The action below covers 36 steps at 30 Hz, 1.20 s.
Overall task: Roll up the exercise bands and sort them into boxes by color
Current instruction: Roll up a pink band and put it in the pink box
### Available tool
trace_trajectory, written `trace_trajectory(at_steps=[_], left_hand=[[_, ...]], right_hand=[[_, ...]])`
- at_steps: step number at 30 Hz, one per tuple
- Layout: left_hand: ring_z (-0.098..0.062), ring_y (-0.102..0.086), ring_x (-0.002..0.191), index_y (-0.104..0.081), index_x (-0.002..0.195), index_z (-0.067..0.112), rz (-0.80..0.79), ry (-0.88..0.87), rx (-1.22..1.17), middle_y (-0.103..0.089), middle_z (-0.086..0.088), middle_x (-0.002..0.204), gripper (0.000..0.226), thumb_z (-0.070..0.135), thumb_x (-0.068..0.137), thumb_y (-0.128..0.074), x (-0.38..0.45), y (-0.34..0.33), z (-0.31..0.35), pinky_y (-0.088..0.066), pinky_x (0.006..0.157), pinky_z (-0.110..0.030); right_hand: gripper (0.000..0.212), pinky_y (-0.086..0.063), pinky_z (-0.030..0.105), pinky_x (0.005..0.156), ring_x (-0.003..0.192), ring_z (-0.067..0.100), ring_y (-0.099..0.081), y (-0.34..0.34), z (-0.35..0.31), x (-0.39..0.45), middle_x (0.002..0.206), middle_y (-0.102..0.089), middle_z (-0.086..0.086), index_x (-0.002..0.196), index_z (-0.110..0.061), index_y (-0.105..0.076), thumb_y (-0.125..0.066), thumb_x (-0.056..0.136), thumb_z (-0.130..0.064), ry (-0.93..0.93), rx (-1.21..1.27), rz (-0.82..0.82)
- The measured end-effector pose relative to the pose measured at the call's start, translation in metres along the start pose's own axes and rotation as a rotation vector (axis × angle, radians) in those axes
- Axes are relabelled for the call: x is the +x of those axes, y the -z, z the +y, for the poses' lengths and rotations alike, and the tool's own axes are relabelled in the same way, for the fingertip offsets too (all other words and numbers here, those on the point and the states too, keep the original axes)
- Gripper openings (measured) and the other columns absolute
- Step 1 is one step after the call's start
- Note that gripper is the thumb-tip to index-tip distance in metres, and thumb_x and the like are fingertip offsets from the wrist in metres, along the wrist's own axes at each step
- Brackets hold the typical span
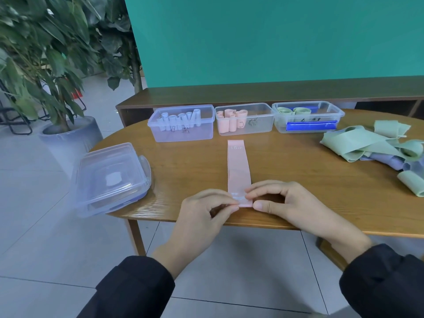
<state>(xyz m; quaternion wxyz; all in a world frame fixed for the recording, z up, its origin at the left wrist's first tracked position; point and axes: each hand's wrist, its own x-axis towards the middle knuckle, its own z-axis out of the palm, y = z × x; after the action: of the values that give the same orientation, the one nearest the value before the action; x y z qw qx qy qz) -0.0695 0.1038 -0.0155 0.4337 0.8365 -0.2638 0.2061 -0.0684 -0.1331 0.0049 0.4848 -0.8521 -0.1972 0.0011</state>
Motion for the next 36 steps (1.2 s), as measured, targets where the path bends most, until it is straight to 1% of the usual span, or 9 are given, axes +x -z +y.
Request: trace_trajectory(at_steps=[3, 7, 12, 16, 22, 27, 30, 33, 36], left_hand=[[0.003, -0.065, 0.093, -0.082, 0.091, 0.022, 0.053, -0.01, 0.033, -0.074, 0.015, 0.1, 0.008, 0.016, 0.086, -0.081, 0.0, -0.002, -0.002, -0.044, 0.08, -0.007], [-0.003, -0.066, 0.098, -0.082, 0.095, 0.021, 0.081, -0.075, 0.074, -0.074, 0.013, 0.103, 0.008, 0.019, 0.088, -0.078, 0.0, -0.006, -0.004, -0.05, 0.083, -0.016], [-0.005, -0.065, 0.095, -0.081, 0.095, 0.019, 0.095, -0.143, 0.124, -0.074, 0.01, 0.104, 0.008, 0.018, 0.088, -0.078, -0.001, -0.012, -0.005, -0.051, 0.082, -0.018], [-0.002, -0.063, 0.098, -0.081, 0.097, 0.021, 0.143, -0.147, 0.138, -0.073, 0.009, 0.106, 0.009, 0.018, 0.089, -0.077, 0.001, -0.012, -0.003, -0.05, 0.079, -0.016], [0.0, -0.066, 0.104, -0.082, 0.095, 0.03, 0.16, 0.006, 0.027, -0.072, 0.016, 0.109, 0.013, 0.02, 0.087, -0.078, 0.006, -0.011, 0.011, -0.048, 0.086, -0.011], [-0.006, -0.068, 0.096, -0.079, 0.095, 0.032, 0.207, 0.236, -0.218, -0.074, 0.015, 0.098, 0.025, 0.012, 0.082, -0.082, 0.015, -0.006, 0.019, -0.051, 0.084, -0.015], [-0.008, -0.07, 0.092, -0.076, 0.099, 0.033, 0.254, 0.353, -0.435, -0.076, 0.006, 0.091, 0.031, 0.007, 0.082, -0.08, 0.028, 0.0, 0.022, -0.05, 0.082, -0.016], [-0.013, -0.073, 0.089, -0.076, 0.103, 0.02, 0.287, 0.34, -0.545, -0.078, 0.001, 0.091, 0.029, 0.001, 0.082, -0.08, 0.044, 0.013, 0.029, -0.053, 0.08, -0.016], [-0.014, -0.074, 0.09, -0.076, 0.1, 0.014, 0.268, 0.272, -0.61, -0.079, -0.001, 0.096, 0.027, -0.004, 0.08, -0.078, 0.062, 0.028, 0.043, -0.055, 0.08, -0.019]], right_hand=[[0.016, -0.041, 0.011, 0.099, 0.112, -0.002, -0.063, -0.001, 0.001, 0.0, 0.113, -0.072, -0.019, 0.101, -0.024, -0.081, -0.077, 0.085, -0.021, 0.002, 0.044, 0.042], [0.011, -0.049, 0.023, 0.093, 0.101, 0.007, -0.067, -0.004, 0.004, 0.001, 0.106, -0.074, -0.016, 0.094, -0.025, -0.081, -0.079, 0.084, -0.022, -0.003, 0.06, 0.163], [0.008, -0.052, 0.037, 0.096, 0.1, 0.011, -0.069, -0.003, 0.004, 0.0, 0.101, -0.076, -0.012, 0.093, -0.025, -0.081, -0.077, 0.087, -0.023, -0.021, 0.063, 0.157], [0.008, -0.054, 0.041, 0.092, 0.093, 0.012, -0.07, -0.006, 0.001, 0.0, 0.094, -0.077, -0.01, 0.09, -0.029, -0.08, -0.074, 0.09, -0.024, -0.046, 0.071, 0.149], [0.007, -0.053, 0.047, 0.093, 0.094, 0.018, -0.07, -0.014, -0.004, 0.006, 0.096, -0.077, -0.006, 0.093, -0.025, -0.079, -0.073, 0.091, -0.021, 0.017, 0.127, 0.194], [0.013, -0.051, 0.036, 0.098, 0.102, 0.009, -0.069, -0.015, -0.008, 0.012, 0.104, -0.076, -0.012, 0.101, -0.021, -0.08, -0.073, 0.09, -0.02, 0.041, 0.128, 0.159], [0.011, -0.051, 0.03, 0.097, 0.102, 0.011, -0.069, -0.014, -0.017, 0.017, 0.102, -0.077, -0.009, 0.097, -0.015, -0.081, -0.071, 0.091, -0.016, 0.062, 0.174, 0.144], [0.009, -0.051, 0.028, 0.095, 0.099, 0.014, -0.07, -0.009, -0.031, 0.02, 0.1, -0.078, -0.001, 0.093, -0.012, -0.08, -0.072, 0.089, -0.011, 0.083, 0.28, 0.168], [0.007, -0.053, 0.026, 0.086, 0.084, 0.014, -0.067, 0.0, -0.051, 0.022, 0.092, -0.078, 0.009, 0.087, -0.014, -0.081, -0.077, 0.081, -0.011, 0.126, 0.386, 0.199]])
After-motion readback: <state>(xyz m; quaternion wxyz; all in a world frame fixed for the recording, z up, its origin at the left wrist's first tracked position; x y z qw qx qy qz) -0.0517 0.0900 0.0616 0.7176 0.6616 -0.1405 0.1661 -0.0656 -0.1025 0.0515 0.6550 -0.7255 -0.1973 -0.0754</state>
